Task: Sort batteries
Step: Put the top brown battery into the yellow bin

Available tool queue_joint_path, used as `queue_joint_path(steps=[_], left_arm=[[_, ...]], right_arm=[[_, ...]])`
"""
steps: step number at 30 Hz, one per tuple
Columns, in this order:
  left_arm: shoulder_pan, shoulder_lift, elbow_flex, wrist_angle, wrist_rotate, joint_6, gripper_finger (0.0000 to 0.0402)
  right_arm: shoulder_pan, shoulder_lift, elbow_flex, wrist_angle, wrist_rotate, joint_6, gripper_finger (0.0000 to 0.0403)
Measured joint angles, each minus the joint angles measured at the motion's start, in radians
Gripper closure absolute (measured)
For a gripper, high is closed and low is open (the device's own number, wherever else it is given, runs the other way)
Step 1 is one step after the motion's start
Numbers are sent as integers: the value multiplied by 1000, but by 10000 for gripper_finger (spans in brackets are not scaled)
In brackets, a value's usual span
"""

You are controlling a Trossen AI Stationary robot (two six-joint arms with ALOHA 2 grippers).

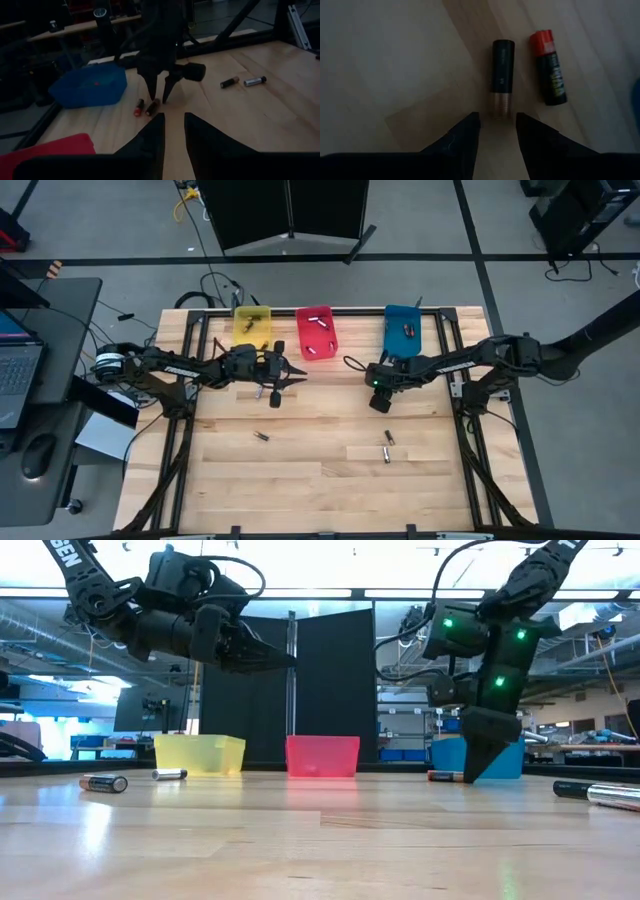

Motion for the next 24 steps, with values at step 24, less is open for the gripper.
queue_joint_path(steps=[24], left_arm=[[-34, 2, 0, 83, 16, -132, 323]], right_arm=[[83, -31, -5, 144, -52, 69, 348]])
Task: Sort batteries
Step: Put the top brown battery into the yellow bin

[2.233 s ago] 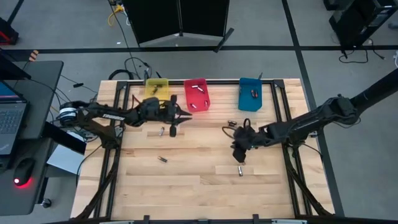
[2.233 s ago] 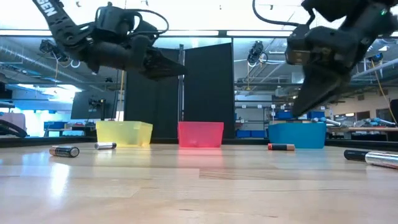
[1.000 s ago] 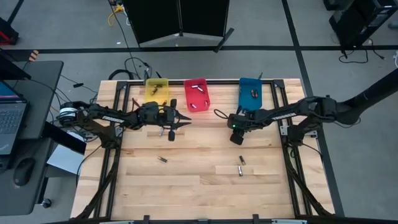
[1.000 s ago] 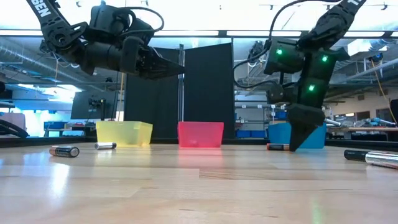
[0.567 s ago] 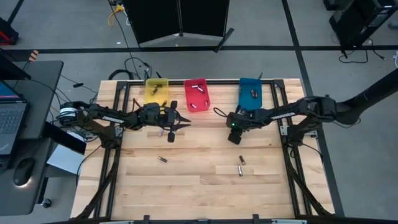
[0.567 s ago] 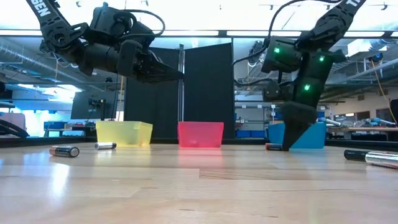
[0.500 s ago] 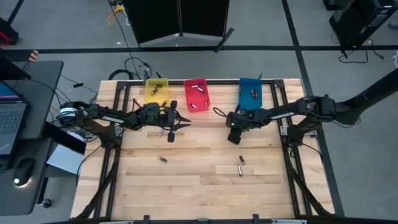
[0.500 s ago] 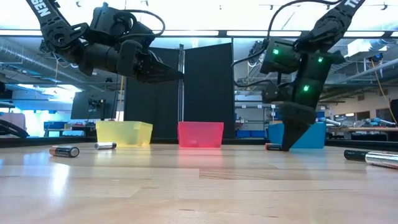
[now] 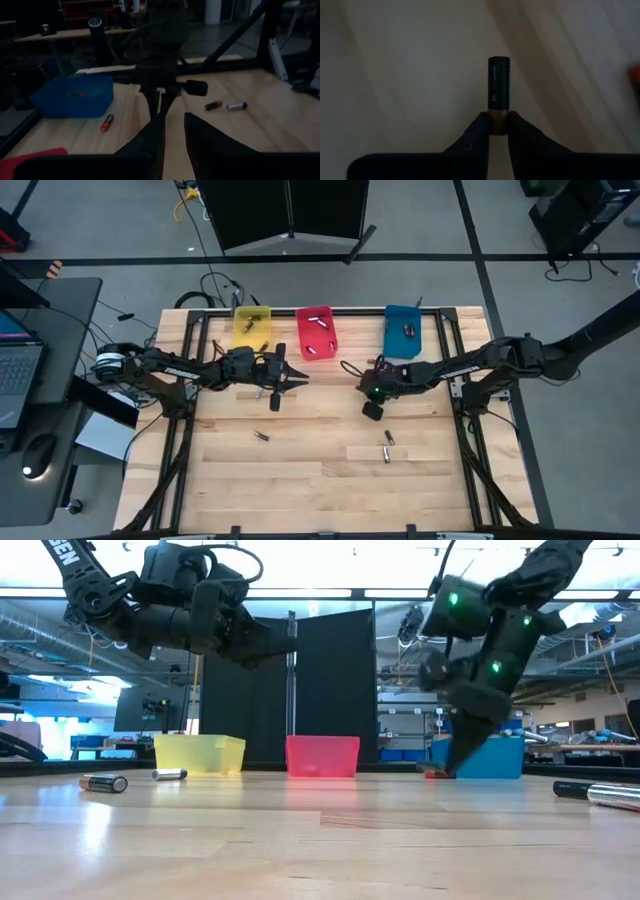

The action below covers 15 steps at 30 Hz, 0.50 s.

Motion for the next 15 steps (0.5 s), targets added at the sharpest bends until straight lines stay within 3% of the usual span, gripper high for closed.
queue_joint_path(steps=[7, 11, 15], left_arm=[[-26, 0, 0, 111, 57, -67, 323], [-39, 0, 0, 191, 58, -100, 323], [-50, 0, 8, 214, 56, -111, 318]], right_arm=[[136, 4, -56, 474, 133, -23, 348], [199, 4, -91, 796, 245, -134, 348], [238, 4, -97, 1022, 259, -280, 348]])
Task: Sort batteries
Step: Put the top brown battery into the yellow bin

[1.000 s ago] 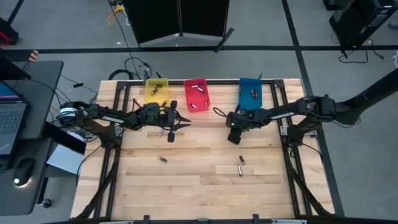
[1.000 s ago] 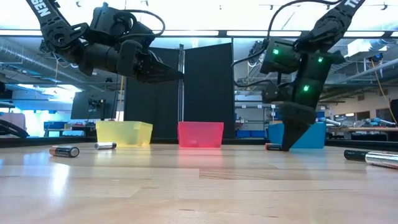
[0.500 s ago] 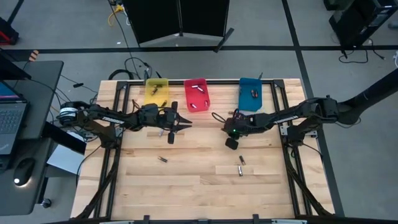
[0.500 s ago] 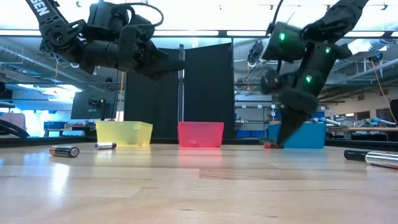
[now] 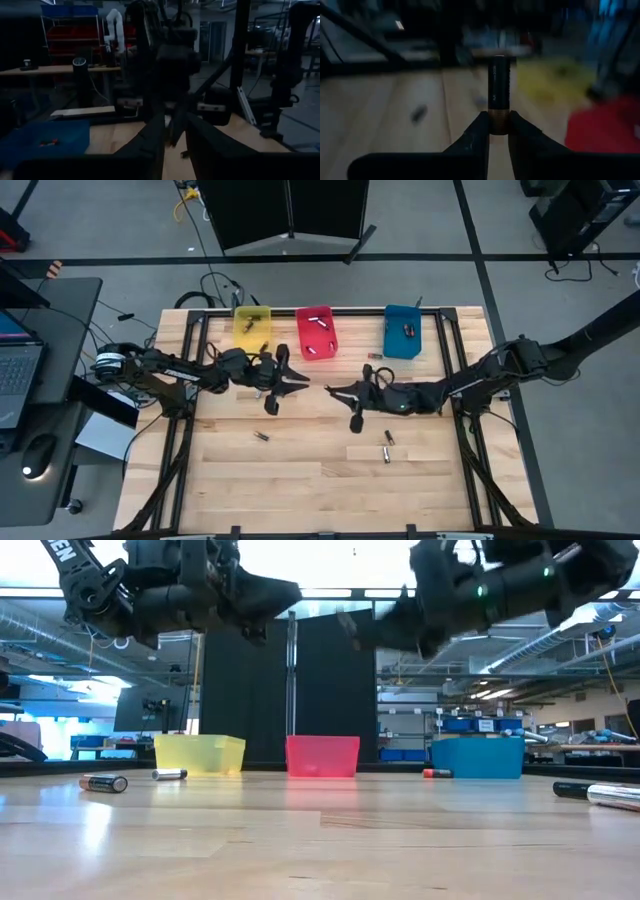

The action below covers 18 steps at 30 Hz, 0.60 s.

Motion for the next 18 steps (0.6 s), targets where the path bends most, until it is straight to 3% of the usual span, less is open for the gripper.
queue_joint_path(steps=[6, 13, 18], left_arm=[[-45, 17, 52, 0, -9, -21, 281], [-89, 138, 153, 1, -57, -15, 230], [-89, 198, 209, 43, -30, -14, 219]], right_arm=[[28, 0, 0, 163, 1, -157, 348], [40, 0, 0, 183, -2, -190, 348], [49, 0, 0, 183, -5, -194, 348]])
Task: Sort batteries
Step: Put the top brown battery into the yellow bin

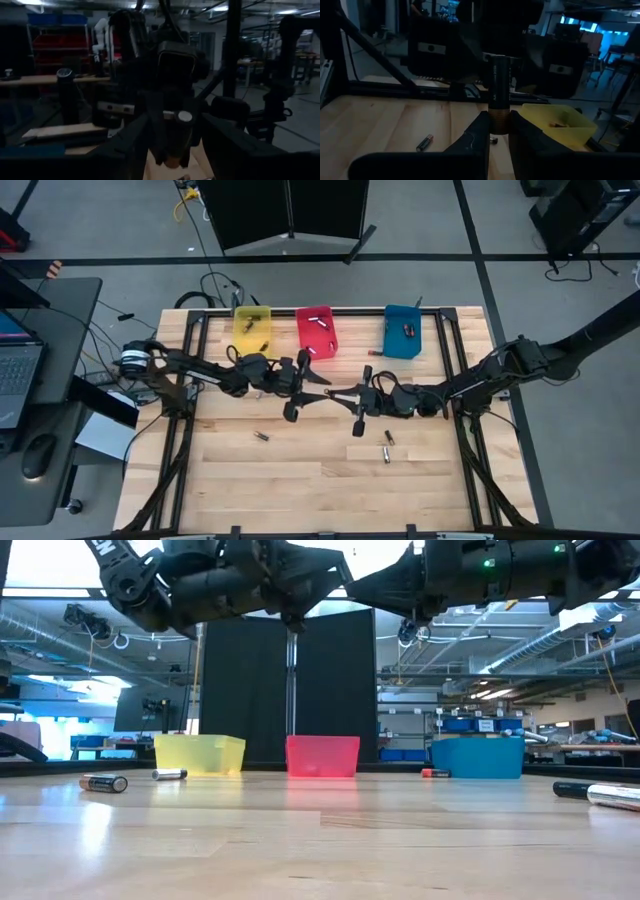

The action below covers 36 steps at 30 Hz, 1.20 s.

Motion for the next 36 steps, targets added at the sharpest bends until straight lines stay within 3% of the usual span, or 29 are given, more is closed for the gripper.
queue_joint_path(steps=[5, 15, 21, 27, 36], left_arm=[[-4, 10, 11, 13, 31, 17, 231], [-3, 10, 11, 10, 71, 44, 328], [-2, 10, 15, 7, 101, 54, 354], [-7, 10, 15, 8, 104, 46, 347], [-27, 10, 16, 9, 101, 43, 263]], right_arm=[[7, 0, 0, 1, -2, -16, 348], [7, -1, 0, 31, -8, -29, 348], [7, -1, 1, 31, -11, -21, 348], [7, -2, 1, 33, -11, -27, 348], [8, -1, 1, 36, -16, -44, 348]])
